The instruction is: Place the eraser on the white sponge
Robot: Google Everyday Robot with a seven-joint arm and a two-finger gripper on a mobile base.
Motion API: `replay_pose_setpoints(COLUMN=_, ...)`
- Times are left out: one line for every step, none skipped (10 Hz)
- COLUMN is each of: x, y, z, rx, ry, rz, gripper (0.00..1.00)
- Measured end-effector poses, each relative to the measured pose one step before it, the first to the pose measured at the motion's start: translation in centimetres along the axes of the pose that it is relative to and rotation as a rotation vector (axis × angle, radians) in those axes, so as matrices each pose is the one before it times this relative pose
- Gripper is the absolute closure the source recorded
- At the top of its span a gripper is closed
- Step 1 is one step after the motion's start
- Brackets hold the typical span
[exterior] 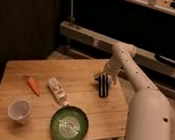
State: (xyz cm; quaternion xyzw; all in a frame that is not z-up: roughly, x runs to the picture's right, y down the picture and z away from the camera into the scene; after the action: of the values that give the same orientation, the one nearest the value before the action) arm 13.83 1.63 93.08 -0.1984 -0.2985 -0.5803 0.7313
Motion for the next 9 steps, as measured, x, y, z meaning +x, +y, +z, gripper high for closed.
replay_pose_setpoints(x=-0.107, y=0.246, z=-0.363, rx=0.00658, ry=0.02041, rz=0.01573, gripper=0.20)
replay_pose_setpoints(x=-0.092, y=0.271, z=-0.998, rx=0.01686, ry=0.03446, rz=0.01736, gripper=0.20)
replay_pose_setpoints(x=-0.098, y=0.166, z=-1.480, rx=0.02192, ry=0.04067, rz=0.01133, gripper=0.20)
replay_pose_setpoints(x=-0.037, y=0.172, z=-1.303, rx=0.01640, ry=0.03081, rz=0.00749, gripper=0.20)
replay_pose_setpoints(x=-0.013, y=-0.118, z=-0.182, rx=0.00372, ry=0.00458, rz=-0.00042, gripper=0.20)
replay_pose_setpoints(x=-0.041, y=-0.281, z=0.159, rx=0.00028, ry=-0.00224, rz=-0.00387, gripper=0.20)
replay_pose_setpoints(x=-0.008, y=-0.046, z=-0.044, rx=0.00007, ry=-0.00041, rz=-0.00053, gripper=0.20)
replay_pose_setpoints(x=-0.062, y=0.193, z=0.057, rx=-0.00525, ry=-0.00450, rz=0.00134, gripper=0.20)
replay_pose_setpoints(x=-0.258, y=-0.159, z=0.537, rx=-0.02896, ry=-0.01608, rz=-0.01390, gripper=0.20)
